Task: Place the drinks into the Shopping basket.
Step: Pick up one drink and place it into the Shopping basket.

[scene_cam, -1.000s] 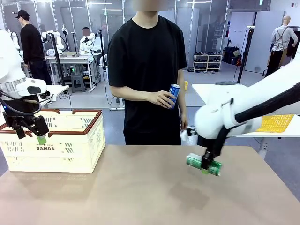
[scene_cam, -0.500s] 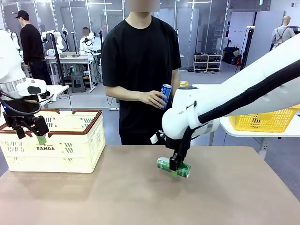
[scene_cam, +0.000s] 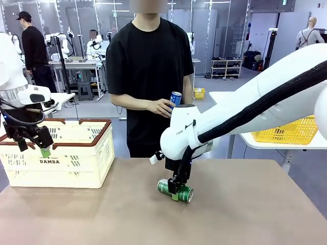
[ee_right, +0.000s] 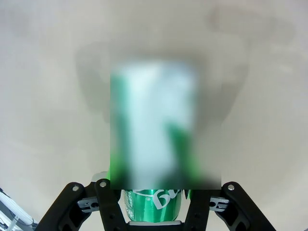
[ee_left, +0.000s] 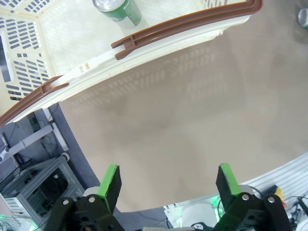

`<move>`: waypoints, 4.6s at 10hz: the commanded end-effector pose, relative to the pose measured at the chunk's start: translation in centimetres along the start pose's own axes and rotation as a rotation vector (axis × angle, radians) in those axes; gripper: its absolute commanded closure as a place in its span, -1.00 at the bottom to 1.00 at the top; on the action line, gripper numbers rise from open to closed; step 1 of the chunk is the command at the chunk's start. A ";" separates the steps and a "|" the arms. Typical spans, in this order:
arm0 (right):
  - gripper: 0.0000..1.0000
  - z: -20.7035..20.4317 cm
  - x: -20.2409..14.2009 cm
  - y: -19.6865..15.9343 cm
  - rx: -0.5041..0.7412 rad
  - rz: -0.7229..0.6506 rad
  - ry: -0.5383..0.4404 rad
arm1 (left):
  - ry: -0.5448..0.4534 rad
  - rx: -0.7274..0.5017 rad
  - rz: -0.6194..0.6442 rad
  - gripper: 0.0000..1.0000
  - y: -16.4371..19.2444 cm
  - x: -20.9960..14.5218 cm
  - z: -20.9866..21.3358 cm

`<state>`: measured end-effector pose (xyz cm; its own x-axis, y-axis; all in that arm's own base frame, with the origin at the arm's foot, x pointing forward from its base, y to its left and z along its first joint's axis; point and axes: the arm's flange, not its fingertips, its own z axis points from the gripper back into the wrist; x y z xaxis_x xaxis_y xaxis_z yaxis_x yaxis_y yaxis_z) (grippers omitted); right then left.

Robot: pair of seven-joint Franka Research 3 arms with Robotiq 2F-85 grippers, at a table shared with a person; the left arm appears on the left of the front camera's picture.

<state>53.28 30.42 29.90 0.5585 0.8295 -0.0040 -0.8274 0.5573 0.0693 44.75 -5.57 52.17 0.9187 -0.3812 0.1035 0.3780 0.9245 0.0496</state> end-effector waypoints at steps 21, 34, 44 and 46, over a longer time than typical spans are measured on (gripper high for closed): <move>-0.92 7.8 -26.9 -2.3 -0.221 -0.112 -0.088 | -0.006 0.004 0.016 -1.00 0.1 0.4 0.1; -0.92 7.5 -28.8 -4.0 -0.211 -0.163 -0.091 | -0.134 -0.006 -0.258 -1.00 -10.1 3.9 1.4; -0.92 7.5 -28.8 -4.0 -0.211 -0.163 -0.091 | -0.102 0.131 -0.729 -1.00 -25.6 13.1 -1.2; -0.92 7.5 -28.8 -4.0 -0.211 -0.163 -0.091 | -0.099 0.163 -0.712 -1.00 -23.0 9.7 -1.3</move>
<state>40.99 4.09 37.12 0.6792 0.7279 0.0940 -0.7161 0.6853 -0.1327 47.23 -33.42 50.92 0.4516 -0.8881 0.0857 0.8472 0.4570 0.2711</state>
